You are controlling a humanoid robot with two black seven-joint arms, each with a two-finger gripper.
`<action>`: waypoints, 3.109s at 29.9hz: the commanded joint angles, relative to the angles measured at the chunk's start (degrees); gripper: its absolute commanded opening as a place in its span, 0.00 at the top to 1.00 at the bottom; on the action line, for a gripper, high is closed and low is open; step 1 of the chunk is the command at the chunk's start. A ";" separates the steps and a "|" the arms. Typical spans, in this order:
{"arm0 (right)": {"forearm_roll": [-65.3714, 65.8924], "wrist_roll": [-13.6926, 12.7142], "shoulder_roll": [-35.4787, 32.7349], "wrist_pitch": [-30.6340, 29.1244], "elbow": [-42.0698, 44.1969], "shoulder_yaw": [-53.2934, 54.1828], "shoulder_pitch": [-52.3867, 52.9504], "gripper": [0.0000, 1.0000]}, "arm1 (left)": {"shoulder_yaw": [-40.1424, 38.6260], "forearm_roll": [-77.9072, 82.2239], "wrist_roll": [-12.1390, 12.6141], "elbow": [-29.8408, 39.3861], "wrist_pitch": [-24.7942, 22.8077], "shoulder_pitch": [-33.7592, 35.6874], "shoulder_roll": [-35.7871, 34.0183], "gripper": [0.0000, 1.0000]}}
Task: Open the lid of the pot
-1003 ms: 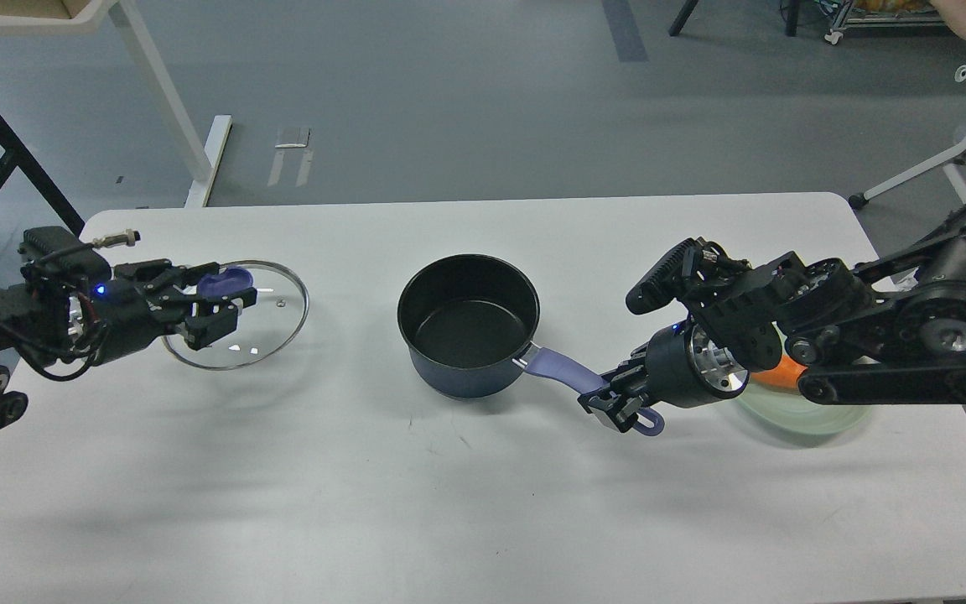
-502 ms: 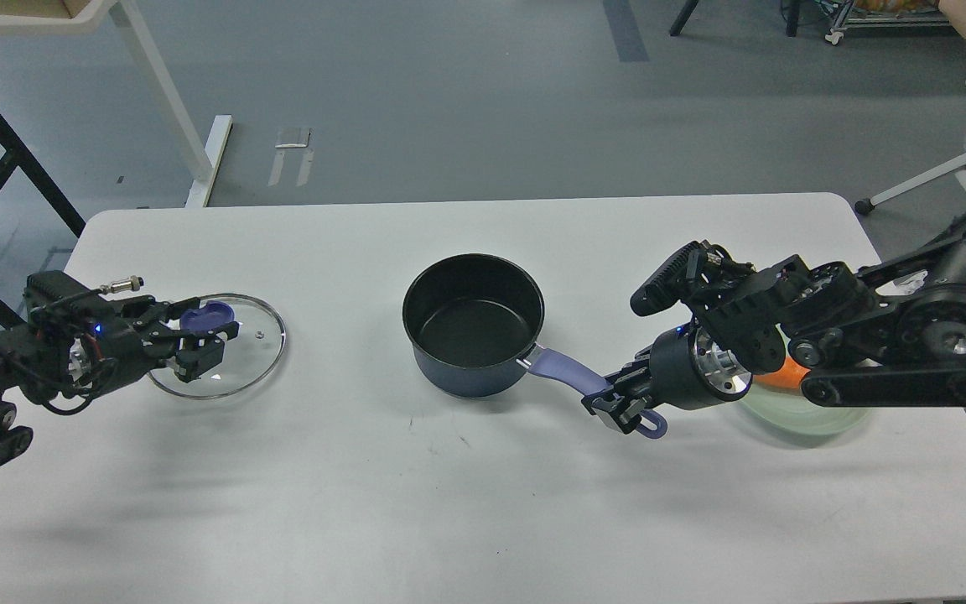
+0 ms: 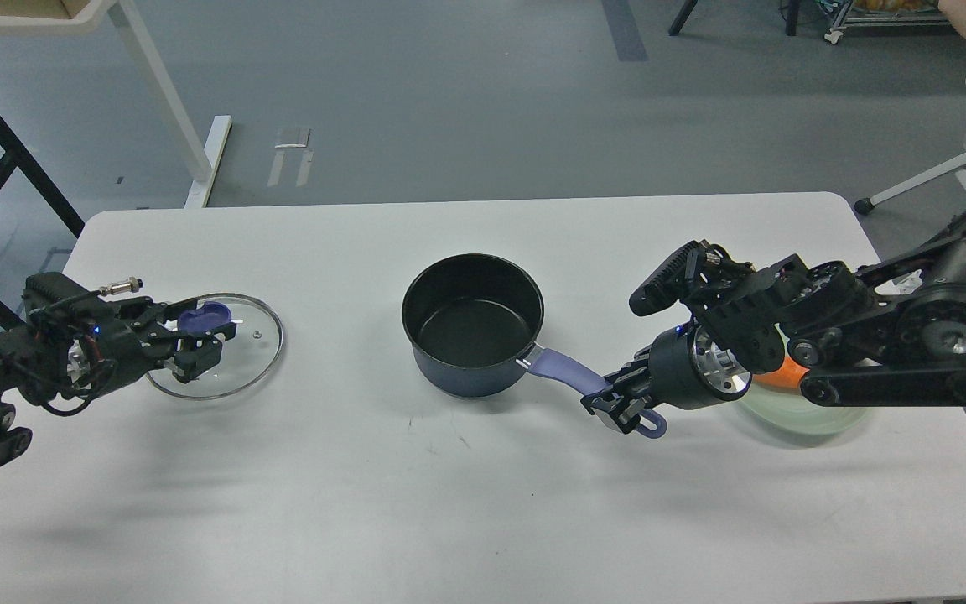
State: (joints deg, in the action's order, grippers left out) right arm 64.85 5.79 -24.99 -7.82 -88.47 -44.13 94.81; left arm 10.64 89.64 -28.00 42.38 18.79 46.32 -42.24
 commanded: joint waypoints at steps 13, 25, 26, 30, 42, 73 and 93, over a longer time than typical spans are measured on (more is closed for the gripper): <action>0.02 0.01 0.12 0.00 0.05 0.01 -0.50 0.76 | -0.09 -0.08 0.00 -1.69 0.02 -0.17 1.11 0.28; -0.07 0.10 -0.49 0.18 0.05 0.18 -0.32 0.40 | -1.14 -5.94 0.00 -1.51 0.11 0.70 0.76 0.08; -0.07 0.19 -0.58 0.18 0.05 0.27 -0.24 0.31 | -1.23 -9.36 0.00 -1.51 0.02 0.97 0.67 0.05; -0.07 0.28 -1.72 0.44 0.14 1.94 -0.15 0.12 | -0.53 -25.44 0.00 -1.51 -0.42 3.42 0.75 0.01; -0.25 0.36 -10.69 8.60 6.63 23.62 -13.04 0.02 | -1.58 -49.71 0.00 -1.25 -3.76 8.52 2.86 0.01; -49.01 7.31 1.96 12.48 43.99 78.04 -44.09 0.00 | -23.38 -101.14 0.58 -9.07 -29.15 6.95 20.97 0.01; -67.04 7.84 12.16 0.27 49.01 97.74 -51.12 0.00 | -28.74 -105.20 0.49 -8.37 -31.01 4.58 22.73 0.01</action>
State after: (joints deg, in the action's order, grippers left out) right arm -2.16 13.64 -12.97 -7.53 -39.44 52.67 44.67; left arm -18.02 -15.56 -27.40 33.63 -12.22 51.48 -19.49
